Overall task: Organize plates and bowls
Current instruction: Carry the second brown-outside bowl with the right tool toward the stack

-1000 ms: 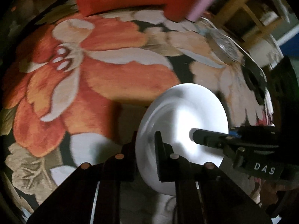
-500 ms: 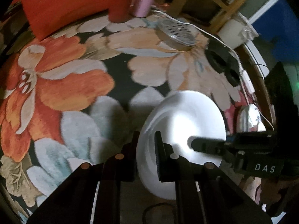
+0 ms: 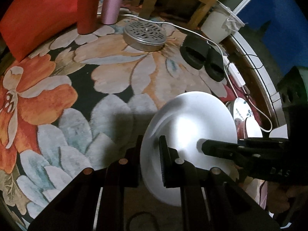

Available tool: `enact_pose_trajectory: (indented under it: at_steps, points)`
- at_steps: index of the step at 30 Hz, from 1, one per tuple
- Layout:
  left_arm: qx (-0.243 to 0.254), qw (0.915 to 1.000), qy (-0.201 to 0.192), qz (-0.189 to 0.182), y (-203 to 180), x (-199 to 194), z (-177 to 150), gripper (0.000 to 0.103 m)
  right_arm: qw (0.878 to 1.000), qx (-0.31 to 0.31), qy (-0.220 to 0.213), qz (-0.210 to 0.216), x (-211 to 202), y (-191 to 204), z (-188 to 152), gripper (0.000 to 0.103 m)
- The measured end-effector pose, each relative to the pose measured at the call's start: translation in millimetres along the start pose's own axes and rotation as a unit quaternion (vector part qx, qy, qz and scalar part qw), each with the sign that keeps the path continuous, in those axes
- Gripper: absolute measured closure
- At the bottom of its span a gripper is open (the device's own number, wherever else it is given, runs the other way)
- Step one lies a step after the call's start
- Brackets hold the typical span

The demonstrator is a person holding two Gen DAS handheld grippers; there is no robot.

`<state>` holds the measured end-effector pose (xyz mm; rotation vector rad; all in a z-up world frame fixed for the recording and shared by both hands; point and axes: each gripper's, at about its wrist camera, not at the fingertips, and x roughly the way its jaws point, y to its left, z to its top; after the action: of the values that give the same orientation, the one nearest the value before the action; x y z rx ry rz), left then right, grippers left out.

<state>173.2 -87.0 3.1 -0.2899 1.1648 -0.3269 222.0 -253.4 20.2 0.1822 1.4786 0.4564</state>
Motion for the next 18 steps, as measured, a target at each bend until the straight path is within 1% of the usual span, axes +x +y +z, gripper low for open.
enact_pose_trajectory:
  at_steps: [4,9,14,18]
  points:
    - [0.007,0.9999,-0.001,-0.01,-14,2,2,0.09,1.0,0.009,-0.009,-0.002,-12,-10,-3,0.089]
    - [0.017,0.9994,0.002,-0.03,-41,8,6,0.09,1.0,0.019,-0.021,-0.012,-31,-28,-9,0.089]
    - [0.039,0.998,0.007,-0.049,-82,20,11,0.09,0.998,0.045,-0.04,-0.025,-55,-58,-15,0.089]
    - [0.067,0.9958,0.009,-0.062,-118,28,14,0.09,0.996,0.065,-0.054,-0.04,-74,-83,-23,0.089]
